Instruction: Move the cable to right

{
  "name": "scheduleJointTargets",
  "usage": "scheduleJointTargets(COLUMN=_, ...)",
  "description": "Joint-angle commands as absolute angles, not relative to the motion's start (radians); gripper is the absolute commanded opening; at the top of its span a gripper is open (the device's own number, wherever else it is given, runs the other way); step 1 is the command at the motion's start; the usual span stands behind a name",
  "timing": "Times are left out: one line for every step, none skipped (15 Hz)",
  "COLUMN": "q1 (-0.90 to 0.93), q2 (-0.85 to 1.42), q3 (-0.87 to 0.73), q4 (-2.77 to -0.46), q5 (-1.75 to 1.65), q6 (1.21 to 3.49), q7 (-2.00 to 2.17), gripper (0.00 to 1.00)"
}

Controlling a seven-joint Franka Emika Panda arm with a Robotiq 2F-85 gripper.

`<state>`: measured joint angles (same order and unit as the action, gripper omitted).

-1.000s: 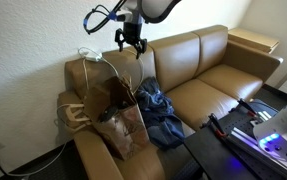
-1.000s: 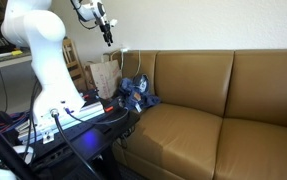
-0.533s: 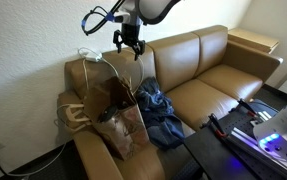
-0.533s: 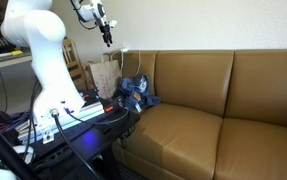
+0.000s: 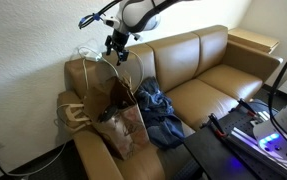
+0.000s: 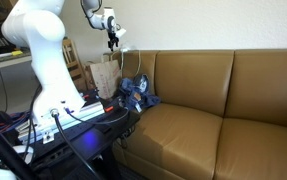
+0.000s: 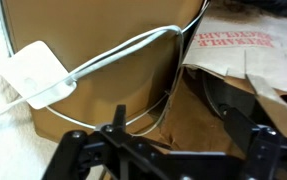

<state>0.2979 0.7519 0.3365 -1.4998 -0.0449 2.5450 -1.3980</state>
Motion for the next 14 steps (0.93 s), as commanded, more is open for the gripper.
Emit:
scheduleJointTargets(q1=0.29, q2=0.799, q3=0.358, q4=-1.451, q5=-0.043, q6=2.553, q7=-1.37, gripper=1.0)
scheduleJointTargets(q1=0.292, q2=0.826, q3=0.363, q4=-1.423, q5=-0.044, q6=2.554, q7=-1.368, gripper=1.0)
scheduleJointTargets(q1=0.292, q2=0.833, q3=0.363, q4=-1.421, q5=-0.046, q6=2.553, q7=-1.368, gripper=1.0)
scheduleJointTargets(q1=0.292, q2=0.831, q3=0.363, q4=-1.421, q5=-0.046, q6=2.553, q7=-1.368, gripper=1.0)
scheduleJointTargets(q1=0.292, q2=0.828, q3=0.364, q4=-1.421, q5=-0.045, q6=2.552, q7=-1.368, gripper=1.0)
scheduleJointTargets(q1=0.312, q2=0.843, q3=0.335, q4=-1.407, q5=-0.063, q6=2.548, q7=-1.341, gripper=1.0)
scheduleJointTargets(q1=0.31, q2=0.867, q3=0.338, q4=-1.388, q5=-0.047, q6=2.563, q7=-1.319, gripper=1.0)
scheduleJointTargets(q1=0.301, q2=0.903, q3=0.354, q4=-1.359, q5=-0.005, q6=2.597, q7=-1.266, gripper=1.0)
scheduleJointTargets(q1=0.296, q2=0.933, q3=0.362, q4=-1.33, q5=0.009, q6=2.614, q7=-1.241, gripper=1.0)
scheduleJointTargets(q1=0.296, q2=0.96, q3=0.365, q4=-1.302, q5=0.014, q6=2.637, q7=-1.206, gripper=1.0)
scheduleJointTargets(q1=0.302, q2=0.988, q3=0.359, q4=-1.271, q5=0.013, q6=2.666, q7=-1.167, gripper=1.0)
scheduleJointTargets(q1=0.304, q2=1.015, q3=0.36, q4=-1.237, q5=0.012, q6=2.69, q7=-1.131, gripper=1.0)
scheduleJointTargets(q1=0.312, q2=1.042, q3=0.356, q4=-1.205, q5=0.006, q6=2.721, q7=-1.089, gripper=1.0)
scheduleJointTargets(q1=0.319, q2=1.064, q3=0.356, q4=-1.183, q5=0.001, q6=2.764, q7=-1.05, gripper=1.0)
